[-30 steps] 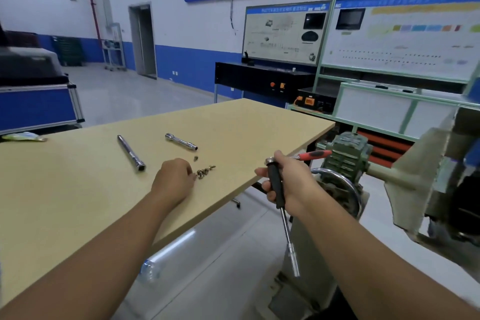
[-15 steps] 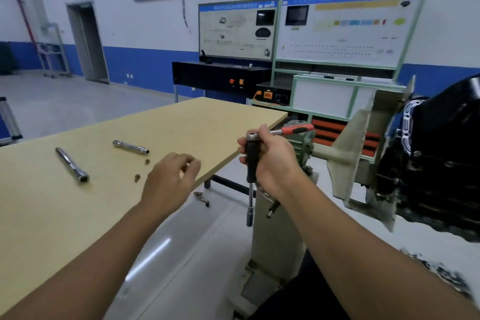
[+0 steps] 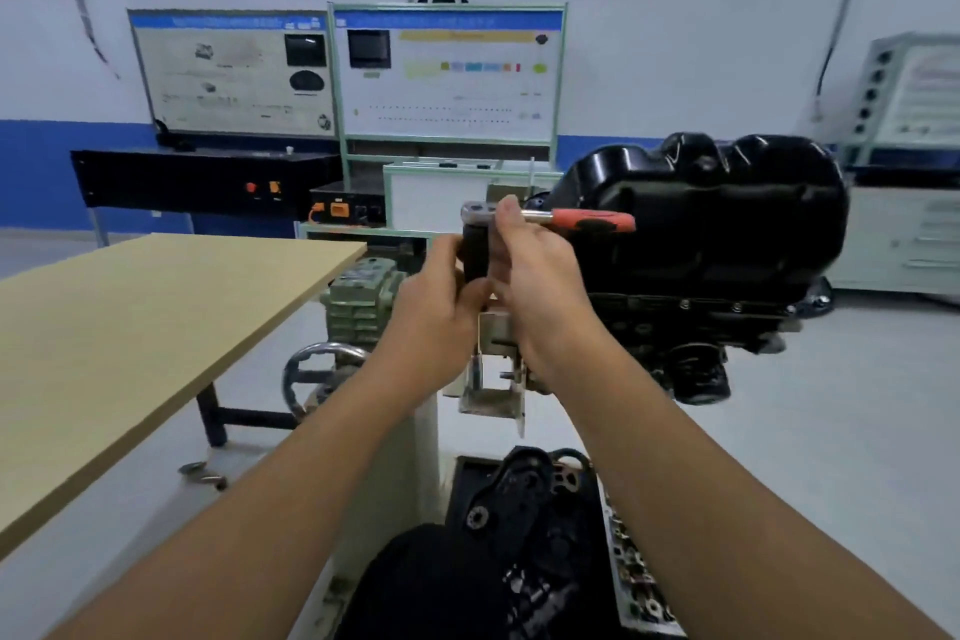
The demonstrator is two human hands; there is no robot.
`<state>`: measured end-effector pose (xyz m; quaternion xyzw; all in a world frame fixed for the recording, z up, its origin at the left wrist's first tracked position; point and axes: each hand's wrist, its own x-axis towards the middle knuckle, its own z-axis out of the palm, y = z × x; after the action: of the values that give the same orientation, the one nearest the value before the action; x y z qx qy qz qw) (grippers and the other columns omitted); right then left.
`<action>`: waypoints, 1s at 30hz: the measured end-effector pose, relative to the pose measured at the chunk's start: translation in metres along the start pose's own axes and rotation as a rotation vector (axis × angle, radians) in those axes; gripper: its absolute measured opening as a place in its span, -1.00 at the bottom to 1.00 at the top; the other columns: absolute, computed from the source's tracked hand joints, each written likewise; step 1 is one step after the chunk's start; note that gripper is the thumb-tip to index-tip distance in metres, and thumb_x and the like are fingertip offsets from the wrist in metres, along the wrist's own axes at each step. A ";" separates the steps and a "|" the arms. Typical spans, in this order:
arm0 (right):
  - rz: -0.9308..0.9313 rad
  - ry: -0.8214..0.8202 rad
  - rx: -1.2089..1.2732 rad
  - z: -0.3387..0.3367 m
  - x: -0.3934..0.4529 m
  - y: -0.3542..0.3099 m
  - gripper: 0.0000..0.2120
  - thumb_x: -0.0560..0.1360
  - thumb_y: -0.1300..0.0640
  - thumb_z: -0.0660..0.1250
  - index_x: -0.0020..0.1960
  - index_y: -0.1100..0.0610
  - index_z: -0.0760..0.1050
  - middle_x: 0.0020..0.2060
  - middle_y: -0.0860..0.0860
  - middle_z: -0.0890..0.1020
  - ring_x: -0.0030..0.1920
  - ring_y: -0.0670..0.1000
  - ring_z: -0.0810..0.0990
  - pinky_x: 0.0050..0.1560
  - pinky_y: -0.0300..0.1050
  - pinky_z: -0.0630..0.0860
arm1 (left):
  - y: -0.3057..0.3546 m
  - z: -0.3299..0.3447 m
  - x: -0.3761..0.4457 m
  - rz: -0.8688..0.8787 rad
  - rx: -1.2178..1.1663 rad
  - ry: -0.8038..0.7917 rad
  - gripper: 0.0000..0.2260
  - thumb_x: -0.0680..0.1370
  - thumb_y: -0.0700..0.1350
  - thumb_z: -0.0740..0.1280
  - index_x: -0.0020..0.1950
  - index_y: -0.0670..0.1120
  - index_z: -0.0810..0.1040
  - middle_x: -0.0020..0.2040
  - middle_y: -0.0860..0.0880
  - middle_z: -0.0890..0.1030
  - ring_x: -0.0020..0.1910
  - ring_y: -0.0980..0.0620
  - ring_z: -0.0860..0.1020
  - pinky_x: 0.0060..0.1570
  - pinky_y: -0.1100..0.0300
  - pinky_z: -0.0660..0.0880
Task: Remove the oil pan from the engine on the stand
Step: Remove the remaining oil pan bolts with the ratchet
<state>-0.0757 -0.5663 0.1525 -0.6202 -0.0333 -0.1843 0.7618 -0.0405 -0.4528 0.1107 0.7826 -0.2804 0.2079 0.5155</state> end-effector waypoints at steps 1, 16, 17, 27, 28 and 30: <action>-0.042 0.050 -0.174 -0.013 -0.002 -0.006 -0.61 0.64 -0.12 0.31 -0.01 0.19 0.67 -0.08 0.12 0.75 -0.01 0.13 0.74 0.11 0.19 0.65 | 0.007 0.005 0.011 0.036 0.017 0.008 -0.81 0.68 -0.11 0.28 0.23 0.14 0.39 -0.06 0.08 0.66 -0.11 0.16 0.64 -0.11 0.00 0.64; -0.567 0.032 -1.502 -0.087 0.032 -0.103 -0.72 0.69 -0.17 0.18 0.26 -0.08 0.53 -0.10 0.01 0.59 -0.12 0.13 0.53 -0.15 -0.01 0.41 | 0.030 0.045 0.085 0.056 -0.225 -0.024 -0.69 0.66 -0.19 0.33 0.20 0.25 0.49 -0.11 -0.19 0.69 -0.06 -0.20 0.69 0.04 -0.27 0.62; -0.567 0.008 -1.526 -0.084 0.035 -0.104 -0.71 0.69 -0.17 0.18 0.33 -0.10 0.50 -0.05 0.04 0.59 -0.10 0.15 0.52 -0.12 0.00 0.40 | 0.028 0.045 0.085 0.054 -0.244 -0.016 -0.69 0.66 -0.19 0.33 0.19 0.26 0.49 -0.11 -0.22 0.68 -0.05 -0.22 0.69 0.04 -0.29 0.62; -0.603 -0.230 -1.537 -0.069 0.049 -0.128 -0.70 0.70 -0.03 0.24 0.42 -0.08 0.49 -0.23 -0.24 0.38 -0.31 -0.21 0.40 -0.33 -0.26 0.31 | 0.019 0.046 0.088 0.090 -0.353 -0.033 -0.74 0.66 -0.18 0.34 0.23 0.17 0.49 -0.10 -0.25 0.67 -0.03 -0.30 0.66 -0.01 -0.34 0.62; -0.605 -0.235 -1.542 -0.068 0.049 -0.130 -0.70 0.70 -0.03 0.24 0.41 -0.06 0.50 -0.23 -0.24 0.38 -0.35 -0.20 0.41 -0.36 -0.26 0.34 | 0.020 0.046 0.088 0.095 -0.360 -0.036 -0.74 0.66 -0.18 0.34 0.24 0.16 0.48 -0.10 -0.27 0.66 -0.03 -0.29 0.66 -0.02 -0.34 0.62; -0.571 -0.239 -1.515 -0.067 0.050 -0.133 -0.70 0.70 -0.01 0.25 0.41 -0.01 0.51 -0.21 -0.19 0.45 -0.47 -0.07 0.52 -0.47 -0.23 0.50 | 0.022 0.047 0.090 0.101 -0.343 -0.047 -0.74 0.67 -0.20 0.33 0.25 0.14 0.47 -0.09 -0.27 0.67 -0.04 -0.24 0.68 -0.03 -0.31 0.64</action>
<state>-0.0838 -0.6640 0.2748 -0.9498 -0.1375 -0.2764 0.0509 0.0148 -0.5234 0.1630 0.6725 -0.3627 0.1645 0.6238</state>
